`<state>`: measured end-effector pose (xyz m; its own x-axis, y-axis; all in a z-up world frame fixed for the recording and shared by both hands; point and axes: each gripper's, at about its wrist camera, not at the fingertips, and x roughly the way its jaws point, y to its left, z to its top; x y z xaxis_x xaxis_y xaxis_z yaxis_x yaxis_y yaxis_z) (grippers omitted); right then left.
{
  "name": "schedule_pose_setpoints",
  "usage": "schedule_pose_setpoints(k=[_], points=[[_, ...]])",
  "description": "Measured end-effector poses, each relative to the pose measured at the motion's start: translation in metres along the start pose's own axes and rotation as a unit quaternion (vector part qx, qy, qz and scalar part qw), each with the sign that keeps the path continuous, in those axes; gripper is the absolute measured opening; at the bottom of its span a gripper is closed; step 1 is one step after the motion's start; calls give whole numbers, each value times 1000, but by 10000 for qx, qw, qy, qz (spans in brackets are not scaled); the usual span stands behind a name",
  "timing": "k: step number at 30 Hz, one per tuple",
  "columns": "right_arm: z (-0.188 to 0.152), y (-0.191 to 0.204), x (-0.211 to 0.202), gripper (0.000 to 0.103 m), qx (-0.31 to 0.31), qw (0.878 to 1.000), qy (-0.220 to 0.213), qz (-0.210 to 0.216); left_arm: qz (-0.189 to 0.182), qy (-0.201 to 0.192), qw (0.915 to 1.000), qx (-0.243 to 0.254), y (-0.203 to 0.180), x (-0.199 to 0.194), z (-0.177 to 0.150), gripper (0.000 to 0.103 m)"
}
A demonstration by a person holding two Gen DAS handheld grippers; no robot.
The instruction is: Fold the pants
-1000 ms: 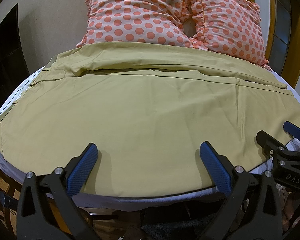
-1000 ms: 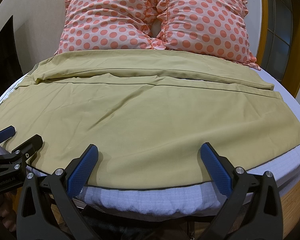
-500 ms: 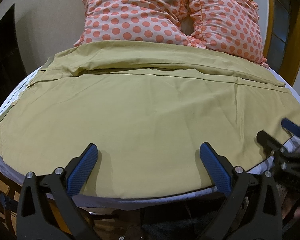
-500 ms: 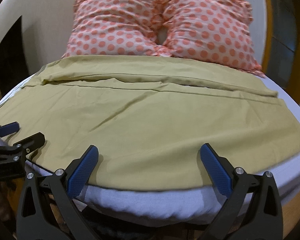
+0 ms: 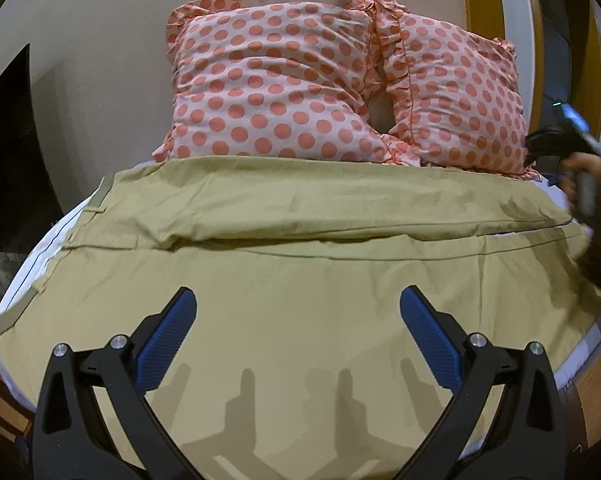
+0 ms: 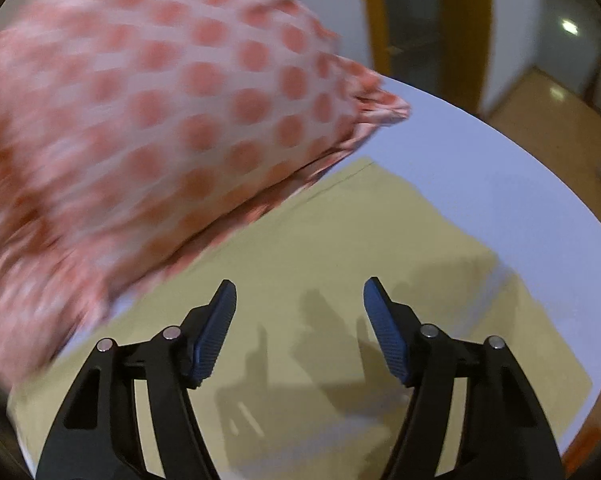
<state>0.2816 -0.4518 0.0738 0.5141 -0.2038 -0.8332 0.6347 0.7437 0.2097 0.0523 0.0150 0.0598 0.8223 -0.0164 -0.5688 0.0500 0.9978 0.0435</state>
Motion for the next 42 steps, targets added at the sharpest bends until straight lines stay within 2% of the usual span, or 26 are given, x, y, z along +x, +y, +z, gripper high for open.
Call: schedule_pose_setpoints(k=[2, 6, 9, 10, 11, 13, 17, 20, 23, 25, 27, 29, 31, 34, 36, 38, 40, 42], points=[[20, 6, 34, 65, 285, 9990, 157, -308, 8, 19, 10000, 33, 1, 2, -1, 101], [42, 11, 74, 65, 718, 9952, 314, -592, 109, 44, 9999, 93, 6, 12, -1, 101], [43, 21, 89, 66, 455, 9928, 141, -1098, 104, 107, 9999, 65, 9, 20, 1, 101], [39, 26, 92, 62, 193, 9921, 28, -1242, 89, 151, 9998, 55, 10, 25, 1, 101], [33, 27, 91, 43, -17, 9937, -161, -1105, 81, 169, 9998, 50, 10, 27, 0, 101], [27, 25, 89, 16, -322, 9951, -387, -849, 31, 236, 9997, 25, 10, 32, -2, 101], [20, -2, 87, 5, 51, 9984, -553, -90, -86, 359, 9993, -83, 12, 35, -3, 101], [21, -33, 71, 4, 726, 9923, -614, 791, -47, 229, 9996, -127, 18, 24, -4, 101], [1, -67, 21, 4, 909, 9748, -992, 1779, -44, 12, 9996, -289, 29, 8, -4, 101], [-26, -101, -18, 4, 937, 9604, -1175, 2347, -90, -102, 9990, -430, 39, 0, -4, 101], [-64, -132, -59, 4, 952, 9492, -1244, 2727, -108, -173, 9985, -511, 47, -4, -3, 101], [-105, -158, -87, 4, 1000, 9472, -1163, 2816, -120, -267, 9979, -582, 54, -8, 0, 101], [-138, -182, -89, 4, 1122, 9510, -795, 2770, -261, -366, 9969, -653, 63, -10, 7, 101], [-154, -197, -74, 8, 1398, 9479, -205, 2857, -755, -415, 9934, -759, 75, -7, 21, 101], [-158, -196, -71, 19, 1450, 9480, -71, 2832, -957, -384, 9908, -876, 82, -3, 26, 101], [-159, -191, -69, 43, 1428, 9488, -25, 2818, -1122, -266, 9871, -1110, 94, 6, 33, 101], [-164, -192, -70, 46, 1415, 9511, 7, 2745, -1127, -131, 9840, -1373, 104, 15, 38, 101], [-166, -194, -63, 45, 1461, 9543, 146, 2601, -1183, -52, 9796, -1625, 115, 25, 45, 101]])
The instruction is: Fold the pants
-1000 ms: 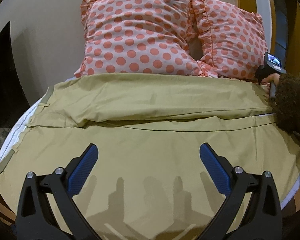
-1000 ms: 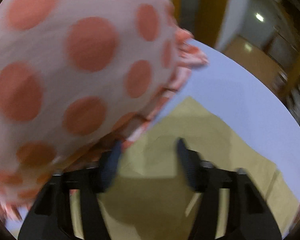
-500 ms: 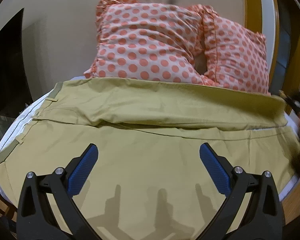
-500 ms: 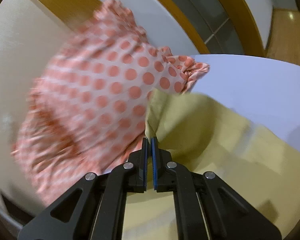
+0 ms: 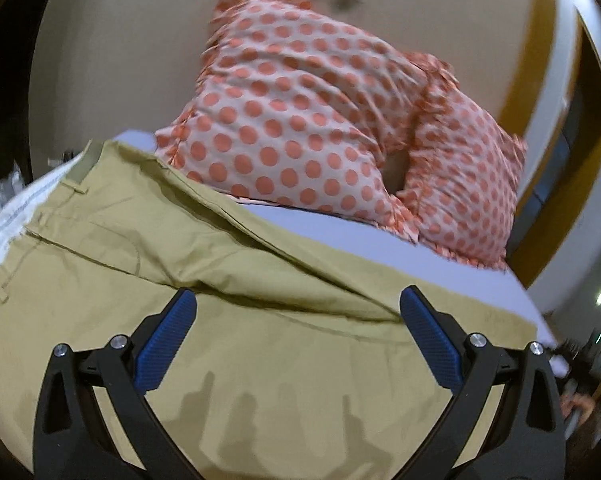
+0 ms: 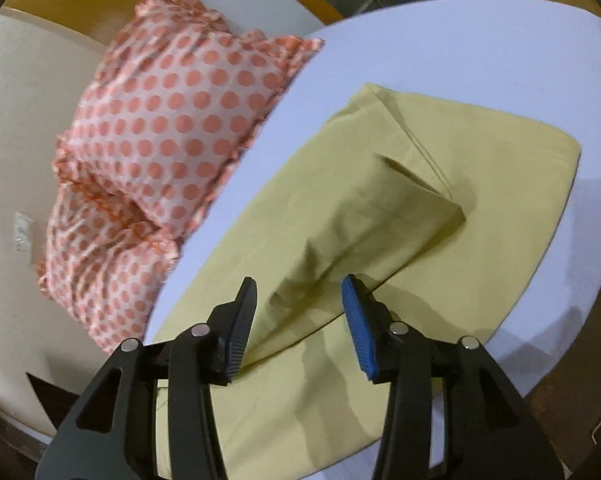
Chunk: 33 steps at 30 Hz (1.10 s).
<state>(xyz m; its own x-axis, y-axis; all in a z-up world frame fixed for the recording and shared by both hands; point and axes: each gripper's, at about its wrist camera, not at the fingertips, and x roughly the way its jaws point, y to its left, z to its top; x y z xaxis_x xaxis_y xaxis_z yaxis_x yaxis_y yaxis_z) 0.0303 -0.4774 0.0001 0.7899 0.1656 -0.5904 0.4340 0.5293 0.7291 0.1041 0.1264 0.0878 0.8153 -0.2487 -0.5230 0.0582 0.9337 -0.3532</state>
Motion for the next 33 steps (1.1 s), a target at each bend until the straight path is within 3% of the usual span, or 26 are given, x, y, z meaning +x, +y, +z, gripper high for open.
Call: schedule_pose_setpoints(k=[5, 9, 11, 15, 18, 19, 20, 21, 23, 26, 30, 33], points=[[-6, -2, -6, 46, 351, 9991, 114, -216, 181, 310, 9977, -580, 23, 37, 35, 101], [-5, 2, -2, 43, 125, 9995, -106, -285, 514, 567, 9954, -583, 29, 78, 59, 101], [-2, 1, 4, 3, -21, 9996, -162, -235, 787, 820, 9916, -619, 35, 107, 70, 100], [3, -17, -5, 3, 197, 9970, -418, 621, 952, 1206, 9830, -1001, 53, 147, 78, 97], [5, -17, -14, 3, 111, 9959, -551, 705, 1116, 1405, 9768, -1165, 65, 170, 79, 77], [5, -18, -14, 3, 110, 9959, -555, 708, 1133, 1447, 9754, -1216, 68, 174, 79, 54], [5, -18, -14, 3, 125, 9957, -552, 735, 1119, 1473, 9741, -1302, 73, 177, 78, 21], [4, -18, -15, 3, 142, 9955, -551, 759, 1045, 1443, 9727, -1486, 80, 174, 74, 10], [4, -19, -19, 3, 164, 9954, -591, 737, 920, 1252, 9746, -1611, 83, 156, 68, 7], [5, -19, -36, 3, 81, 9942, -814, 692, 746, 795, 9863, -1240, 67, 93, 51, 7], [7, -20, -60, 3, -26, 9933, -1069, 444, 607, 463, 9928, -927, 49, -3, -1, 7], [3, -30, -64, 3, -29, 9939, -1086, 175, 646, 617, 9914, -958, 48, -47, -57, 8]])
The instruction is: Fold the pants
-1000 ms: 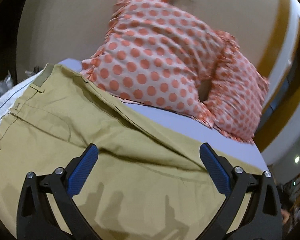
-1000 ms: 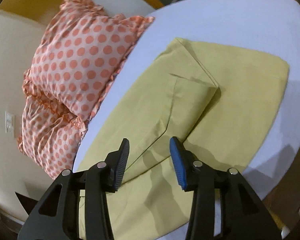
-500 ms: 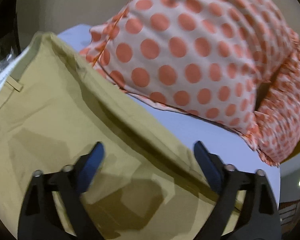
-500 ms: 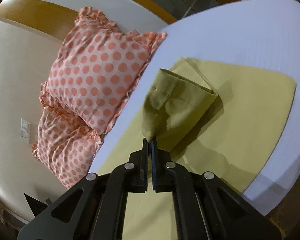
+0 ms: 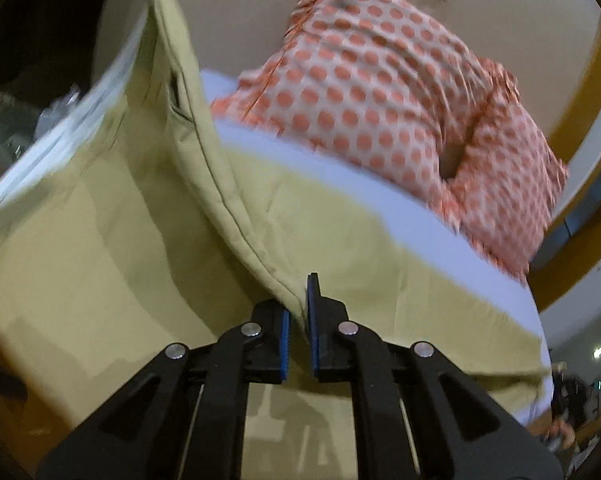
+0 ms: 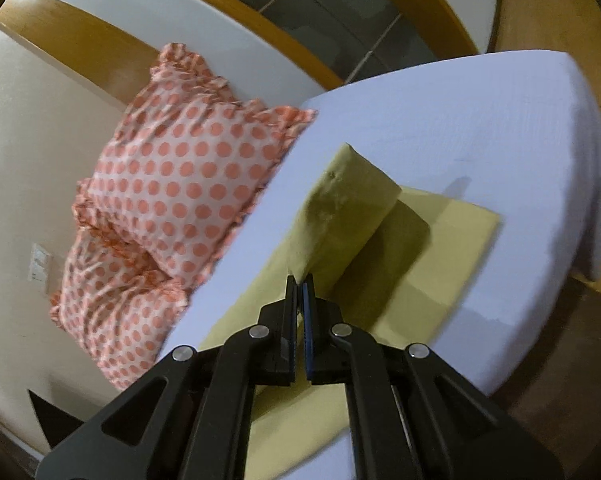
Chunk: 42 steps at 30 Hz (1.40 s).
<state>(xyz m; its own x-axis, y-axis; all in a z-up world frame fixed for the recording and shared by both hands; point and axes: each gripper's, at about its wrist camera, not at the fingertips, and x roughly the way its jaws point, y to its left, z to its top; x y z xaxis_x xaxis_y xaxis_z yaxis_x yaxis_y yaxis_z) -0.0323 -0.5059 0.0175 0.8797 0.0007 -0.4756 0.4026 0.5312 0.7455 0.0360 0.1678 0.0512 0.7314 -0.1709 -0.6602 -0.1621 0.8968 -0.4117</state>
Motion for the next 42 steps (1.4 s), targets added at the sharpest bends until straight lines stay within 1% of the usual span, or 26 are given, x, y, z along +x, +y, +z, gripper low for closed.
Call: schedule_pose_setpoints(k=[2, 5, 10, 14, 16, 19, 20, 21, 22, 23, 24, 25, 27, 28, 29, 30, 32, 33, 34, 35, 36, 37, 38, 40, 42], points=[[-4, -8, 1, 3, 27, 9999, 34, -142, 40, 168, 9994, -287, 14, -8, -32, 8], [-8, -15, 2, 3, 42, 9997, 54, -223, -51, 288, 9978, -599, 28, -8, -56, 7], [-9, -23, 1, 3, 91, 9997, 55, -214, -101, 123, 9988, -454, 20, -12, -58, 9], [-12, -32, -4, 3, 201, 9995, 48, -241, -179, 134, 9990, -377, 17, -14, -58, 8], [-14, -34, -9, 3, 170, 9994, 5, -312, -198, 150, 9994, -224, 16, -17, -59, 7], [-16, -32, -13, 3, -58, 9986, 17, -516, -235, 218, 9995, -82, 19, -20, -63, 7], [-16, -30, -15, 6, -136, 9981, 18, -601, -232, 232, 9995, -39, 19, -21, -64, 7], [-16, -29, -18, 12, -177, 9973, -30, -718, -228, 260, 9994, 41, 19, -21, -66, 7], [-15, -29, -22, 37, -169, 9957, -128, -904, -234, 276, 9993, 96, 20, -22, -67, 9], [-13, -30, -27, 64, -135, 9936, -259, -1088, -237, 279, 9992, 140, 20, -23, -68, 12], [-12, -32, -31, 72, -95, 9931, -395, -1097, -259, 260, 9992, 171, 21, -25, -69, 13], [-11, -34, -32, 72, -78, 9930, -465, -1082, -303, 197, 9992, 184, 22, -30, -70, 16], [-8, -37, -28, 72, -114, 9928, -465, -1098, -391, 112, 9990, 175, 26, -36, -71, 20], [-8, -37, -27, 70, -170, 9923, -537, -1106, -431, 42, 9989, 161, 28, -41, -72, 23], [-8, -36, -25, 66, -235, 9919, -576, -1103, -473, -30, 9988, 140, 30, -45, -73, 24], [-9, -37, -20, 65, -280, 9927, -551, -1031, -502, -79, 9986, 119, 32, -48, -73, 24], [-12, -37, -14, 49, -312, 9944, -536, -855, -583, -244, 9980, 17, 38, -58, -74, 24], [-14, -38, -10, 45, -353, 9957, -507, -688, -607, -311, 9977, -22, 40, -61, -74, 24], [-18, -39, -7, 33, -443, 9959, -518, -592, -635, -420, 9971, -79, 43, -66, -74, 24], [-19, -39, -1, 11, -521, 9965, -440, -491, -651, -502, 9965, -116, 45, -69, -74, 27], [-20, -40, 5, 7, -536, 9973, -343, -374, -526, -663, 9963, -154, 47, -74, -73, 33], [-21, -40, 7, 7, -509, 9976, -358, -291, -375, -794, 9960, -175, 49, -78, -72, 49], [-21, -38, 6, 6, -513, 9976, -418, -181, -263, -928, 9951, -213, 51, -83, -71, 55], [-19, -18, 3, 5, -686, 9963, -518, 81, -257, -1006, 9941, -315, 58, -87, -69, 57], [-22, 17, 4, 5, -1002, 9923, -505, 525, -173, -972, 9945, -339, 60, -86, -68, 57]])
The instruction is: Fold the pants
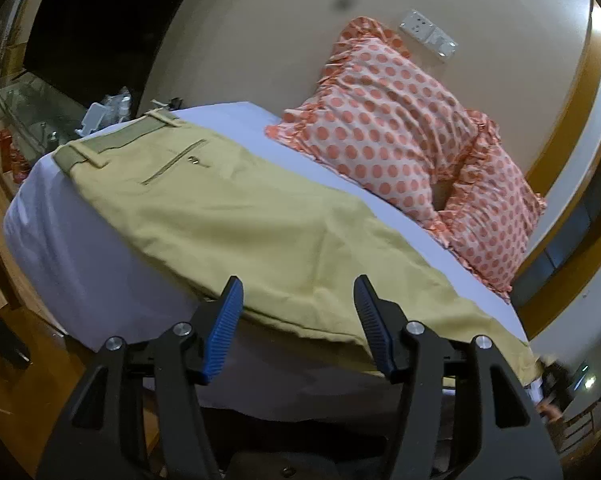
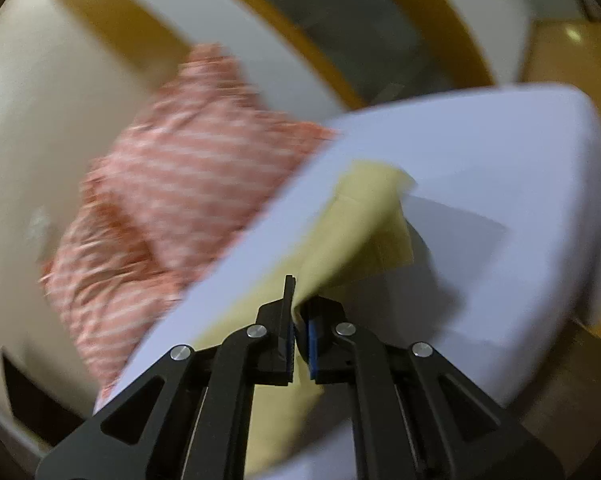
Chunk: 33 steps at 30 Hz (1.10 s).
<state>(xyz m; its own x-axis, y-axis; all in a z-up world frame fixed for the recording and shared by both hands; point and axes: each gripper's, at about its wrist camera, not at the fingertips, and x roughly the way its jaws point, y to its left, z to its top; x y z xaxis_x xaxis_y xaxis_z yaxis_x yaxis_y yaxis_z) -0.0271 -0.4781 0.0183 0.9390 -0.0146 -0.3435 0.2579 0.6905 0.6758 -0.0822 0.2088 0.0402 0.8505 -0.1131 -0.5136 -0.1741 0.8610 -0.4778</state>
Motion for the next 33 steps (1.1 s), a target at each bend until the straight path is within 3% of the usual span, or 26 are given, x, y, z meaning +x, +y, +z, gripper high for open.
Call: schedule_pose_setpoints(k=[2, 4, 6, 7, 9, 10, 12, 13, 14, 16, 19, 21, 24, 30, 33], points=[[-3, 46, 8, 5, -376, 9974, 134, 603, 7, 45, 10000, 0, 2, 2, -3, 59], [-23, 105, 19, 5, -856, 9863, 457, 1337, -53, 86, 9999, 8, 1, 3, -7, 63], [-57, 161, 31, 5, -1315, 9651, 986, 2040, -114, 84, 9998, 113, -2, 2, -12, 69], [-79, 187, 37, 5, -1542, 9516, 1308, 2316, -138, 78, 9997, 194, -4, 1, -14, 73], [-138, 238, 50, 7, -2314, 9097, 2243, 2618, -209, 78, 9991, 367, -7, -2, -18, 79], [-169, 259, 55, 13, -2825, 8820, 2749, 2585, -269, 92, 9986, 451, -8, -3, -20, 81], [-217, 280, 59, 21, -3541, 8389, 3373, 2391, -350, 145, 9976, 583, -9, -4, -24, 83], [-229, 282, 58, 32, -3652, 8297, 3496, 2365, -392, 217, 9968, 655, -9, -3, -27, 84], [-232, 280, 58, 53, -3593, 8312, 3511, 2382, -404, 289, 9963, 707, -9, -1, -30, 84], [-220, 272, 55, 75, -3347, 8478, 3347, 2392, -417, 480, 9948, 800, -9, 8, -37, 84], [-197, 261, 54, 77, -3031, 8739, 3037, 2284, -566, 712, 9920, 875, -13, 22, -46, 84], [-181, 247, 59, 78, -2874, 8928, 2870, 1946, -599, 760, 9912, 899, -15, 29, -49, 84], [-175, 234, 72, 78, -2696, 9044, 2906, 1577, -682, 735, 9915, 824, -18, 39, -49, 84], [-180, 220, 78, 81, -2550, 9078, 3039, 1363, -917, 582, 9934, 371, -14, 42, -41, 88], [-184, 221, 75, 84, -2621, 9067, 2999, 1389, -839, 284, 9958, 251, -12, 32, -33, 88]])
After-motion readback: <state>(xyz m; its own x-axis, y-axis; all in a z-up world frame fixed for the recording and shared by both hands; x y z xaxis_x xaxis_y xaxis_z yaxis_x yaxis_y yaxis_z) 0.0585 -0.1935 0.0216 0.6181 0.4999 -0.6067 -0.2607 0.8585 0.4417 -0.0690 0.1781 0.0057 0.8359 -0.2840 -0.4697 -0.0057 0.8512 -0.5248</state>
